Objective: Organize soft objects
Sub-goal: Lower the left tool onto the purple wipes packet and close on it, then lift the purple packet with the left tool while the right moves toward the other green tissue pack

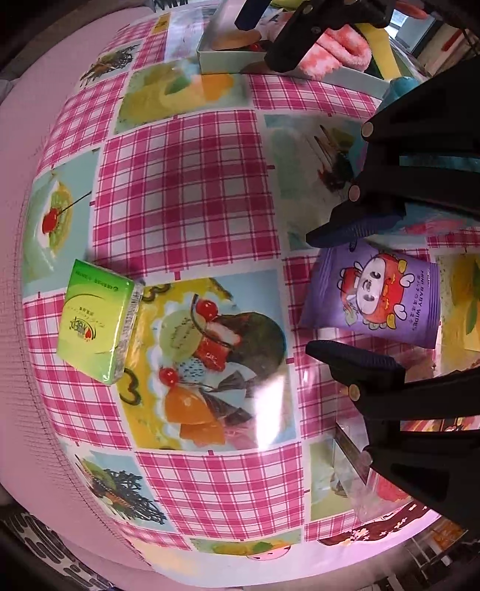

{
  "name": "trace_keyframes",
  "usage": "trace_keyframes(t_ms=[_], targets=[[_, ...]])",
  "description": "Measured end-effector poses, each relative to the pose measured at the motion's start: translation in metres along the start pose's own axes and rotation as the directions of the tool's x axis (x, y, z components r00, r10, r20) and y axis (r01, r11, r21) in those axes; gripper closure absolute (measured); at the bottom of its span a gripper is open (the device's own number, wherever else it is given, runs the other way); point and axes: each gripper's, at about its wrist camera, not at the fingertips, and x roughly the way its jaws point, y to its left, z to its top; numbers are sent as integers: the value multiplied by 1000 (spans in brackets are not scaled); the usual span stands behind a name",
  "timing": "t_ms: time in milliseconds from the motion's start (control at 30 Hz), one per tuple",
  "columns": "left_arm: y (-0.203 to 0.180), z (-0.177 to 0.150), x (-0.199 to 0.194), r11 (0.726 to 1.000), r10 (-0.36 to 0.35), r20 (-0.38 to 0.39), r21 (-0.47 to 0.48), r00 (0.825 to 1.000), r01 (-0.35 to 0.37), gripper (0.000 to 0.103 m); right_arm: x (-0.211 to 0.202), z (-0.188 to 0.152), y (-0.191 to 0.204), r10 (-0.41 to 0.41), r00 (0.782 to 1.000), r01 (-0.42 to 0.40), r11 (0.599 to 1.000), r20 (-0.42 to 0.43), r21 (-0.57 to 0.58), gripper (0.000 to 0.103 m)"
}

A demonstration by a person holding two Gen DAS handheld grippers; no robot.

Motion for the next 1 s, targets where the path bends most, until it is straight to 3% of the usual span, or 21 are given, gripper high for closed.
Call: trace_keyframes(t_ms=[167, 300, 1000], targets=[[1, 3, 1, 1000, 5, -8, 0, 1000, -5, 49, -3, 1, 1, 4, 1000, -4, 1000, 2, -5, 0], [1, -2, -4, 999, -48, -13, -14, 999, 48, 49, -3, 0, 0, 8, 1000, -8, 1000, 3, 2, 0], [9, -16, -20, 998, -56, 4, -33, 998, 56, 49, -7, -7, 2, 21, 1000, -21, 1000, 0, -12, 0]])
